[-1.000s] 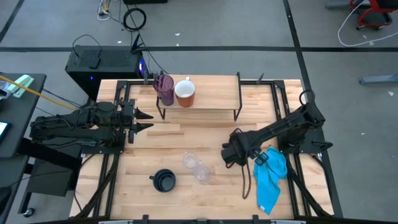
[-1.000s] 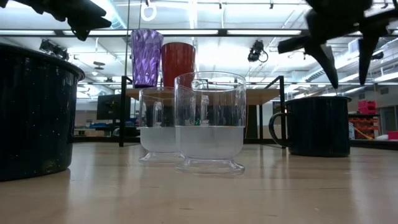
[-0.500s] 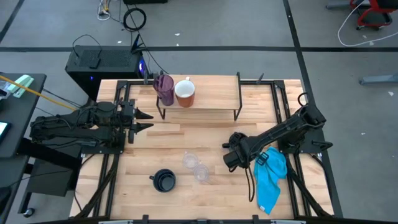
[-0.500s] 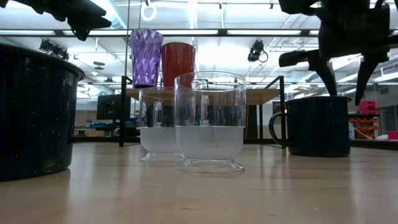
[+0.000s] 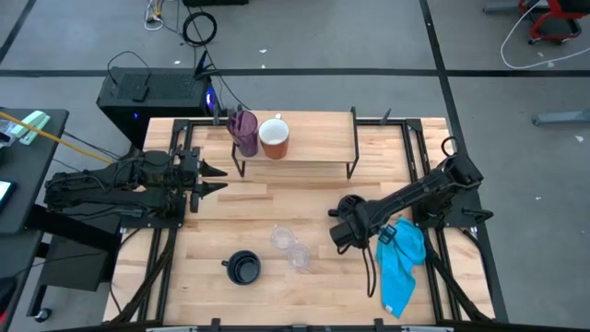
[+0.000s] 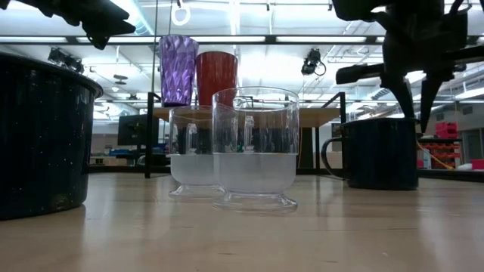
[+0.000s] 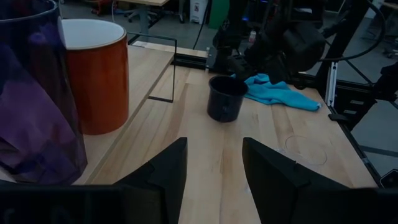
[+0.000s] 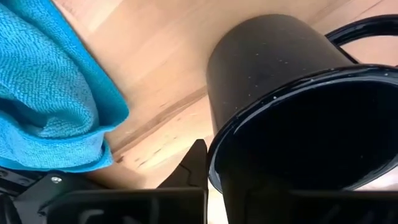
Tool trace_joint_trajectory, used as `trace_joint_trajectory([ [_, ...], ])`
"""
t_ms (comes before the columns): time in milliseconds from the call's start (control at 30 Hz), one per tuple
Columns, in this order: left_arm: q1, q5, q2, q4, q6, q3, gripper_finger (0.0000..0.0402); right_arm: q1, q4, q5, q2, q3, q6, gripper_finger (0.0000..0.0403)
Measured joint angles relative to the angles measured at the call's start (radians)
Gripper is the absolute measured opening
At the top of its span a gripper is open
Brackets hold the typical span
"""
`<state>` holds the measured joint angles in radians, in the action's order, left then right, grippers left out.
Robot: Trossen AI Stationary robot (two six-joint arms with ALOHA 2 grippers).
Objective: Stack small to large cups/mugs on shelf
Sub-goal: Put the top dark blue mug on the shelf
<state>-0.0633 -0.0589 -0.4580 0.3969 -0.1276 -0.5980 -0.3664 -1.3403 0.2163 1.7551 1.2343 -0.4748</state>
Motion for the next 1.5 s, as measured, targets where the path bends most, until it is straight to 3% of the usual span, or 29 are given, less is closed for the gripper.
trace_joint_trajectory([
  [233, 0.0, 0.0, 0.0, 0.0, 0.0, 0.0, 0.0162, 0.005, 0.063, -0.024, -0.012, 0.01, 0.0, 0.0022],
  [567, 0.0, 0.0, 0.0, -0.003, 0.0, 0.0, 0.0162, 0.062, 0.11, -0.099, -0.014, 0.164, 0.107, 0.0016],
  [1167, 0.0, 0.0, 0.0, -0.003, 0.0, 0.0, 0.0162, 0.093, 0.137, -0.075, -0.015, 0.233, 0.193, 0.0015],
  [1500, 0.0, 0.0, 0.0, -0.004, -0.001, 0.0, 0.0162, 0.146, 0.052, -0.028, -0.015, 0.414, 0.287, 0.0015],
])
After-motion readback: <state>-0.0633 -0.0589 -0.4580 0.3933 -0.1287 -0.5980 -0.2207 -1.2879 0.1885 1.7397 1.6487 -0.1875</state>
